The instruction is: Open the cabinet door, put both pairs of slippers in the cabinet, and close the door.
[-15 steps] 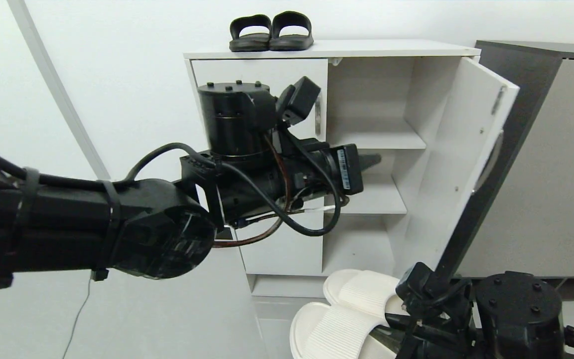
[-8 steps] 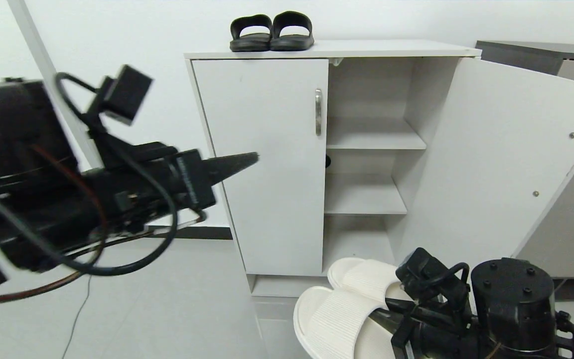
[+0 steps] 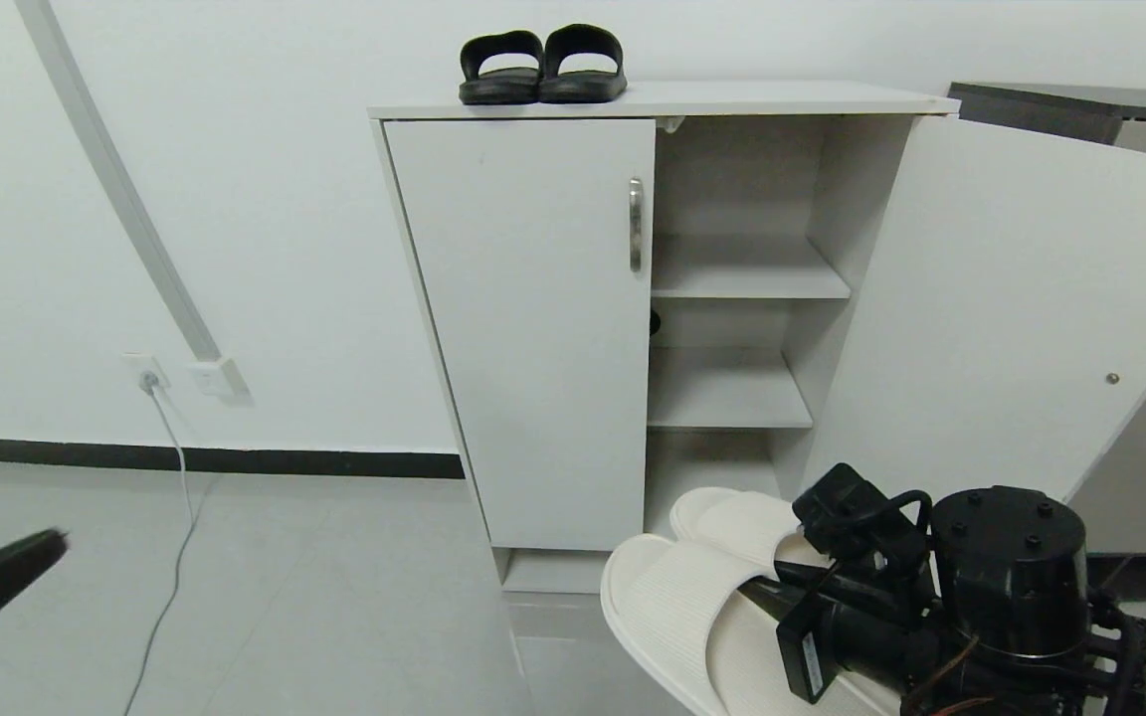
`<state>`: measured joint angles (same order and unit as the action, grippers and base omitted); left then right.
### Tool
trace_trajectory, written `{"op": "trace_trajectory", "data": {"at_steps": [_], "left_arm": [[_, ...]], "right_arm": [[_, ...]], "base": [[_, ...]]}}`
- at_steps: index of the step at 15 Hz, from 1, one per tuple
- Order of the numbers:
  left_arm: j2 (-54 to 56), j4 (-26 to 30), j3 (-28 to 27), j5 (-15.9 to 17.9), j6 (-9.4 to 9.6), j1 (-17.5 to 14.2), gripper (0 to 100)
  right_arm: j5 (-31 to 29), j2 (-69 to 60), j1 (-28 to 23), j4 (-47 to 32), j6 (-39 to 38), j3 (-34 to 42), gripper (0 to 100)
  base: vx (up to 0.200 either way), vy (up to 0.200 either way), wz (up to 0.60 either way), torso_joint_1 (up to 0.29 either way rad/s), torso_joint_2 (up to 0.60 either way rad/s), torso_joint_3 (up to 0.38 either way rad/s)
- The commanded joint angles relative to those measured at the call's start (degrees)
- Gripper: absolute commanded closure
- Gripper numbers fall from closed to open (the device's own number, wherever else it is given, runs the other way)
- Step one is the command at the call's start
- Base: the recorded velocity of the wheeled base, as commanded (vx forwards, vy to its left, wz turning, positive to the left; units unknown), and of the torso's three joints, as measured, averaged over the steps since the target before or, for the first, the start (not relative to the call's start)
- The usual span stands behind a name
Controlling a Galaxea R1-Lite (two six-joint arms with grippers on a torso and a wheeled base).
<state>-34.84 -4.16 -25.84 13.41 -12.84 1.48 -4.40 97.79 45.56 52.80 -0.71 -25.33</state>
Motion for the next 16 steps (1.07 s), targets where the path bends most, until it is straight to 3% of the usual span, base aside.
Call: {"op": "trace_trajectory", "data": {"at_steps": [1, 2, 4, 8, 10, 11, 12, 14, 16], "left_arm": [[17.35, 8.99, 7.56, -5.68, 4.66, -9.12, 100], [18.67, 8.64, 10.64, -8.49, 5.72, -9.12, 100], [21.92, 8.55, 15.56, -9.81, 8.27, -9.12, 100], [27.19, 8.20, 22.86, -12.35, 10.02, -9.30, 100], [29.66, 5.74, 23.73, -13.76, 10.90, -9.30, 100], [29.66, 3.19, 25.14, -14.11, 13.98, -9.30, 100], [29.74, 1.43, 25.84, -14.11, 14.42, -9.30, 100], [29.66, 3.81, 25.84, -15.43, 15.56, -9.30, 100], [29.66, 4.42, 25.76, -17.89, 14.42, -9.30, 100]], "right_arm": [[-0.08, 0.29, -0.03, 0.02, -0.08, -0.07, 100], [-0.08, 0.29, -0.03, 0.02, -0.08, -0.07, 100], [-0.08, 0.38, -0.03, 0.02, 0.00, -0.07, 100], [-0.08, 0.38, -0.03, 0.02, 0.00, -0.16, 100], [-0.08, 0.47, -0.03, 0.02, 0.00, -0.33, 100], [-0.08, 0.56, -0.03, 0.02, -0.08, -0.33, 100], [-0.08, 0.56, -0.03, 0.02, 0.00, -0.42, 100], [-0.08, 0.47, 0.06, 0.02, 0.00, -0.33, 100], [-0.17, 0.47, 0.06, 0.02, 0.00, -0.42, 100]], "base": [[0.000, 0.000, 0.00, 0.000, 0.00, 0.000], [0.000, 0.000, 0.00, 0.000, 0.00, 0.000], [0.000, 0.000, 0.00, 0.000, 0.00, 0.000], [0.000, 0.000, 0.00, 0.000, 0.00, 0.000], [0.000, 0.000, 0.00, 0.000, 0.00, 0.000], [0.000, 0.000, 0.00, 0.000, 0.00, 0.000], [0.000, 0.000, 0.00, 0.000, 0.00, 0.000], [0.000, 0.000, 0.00, 0.000, 0.00, 0.000], [0.000, 0.000, 0.00, 0.000, 0.00, 0.000]]}}
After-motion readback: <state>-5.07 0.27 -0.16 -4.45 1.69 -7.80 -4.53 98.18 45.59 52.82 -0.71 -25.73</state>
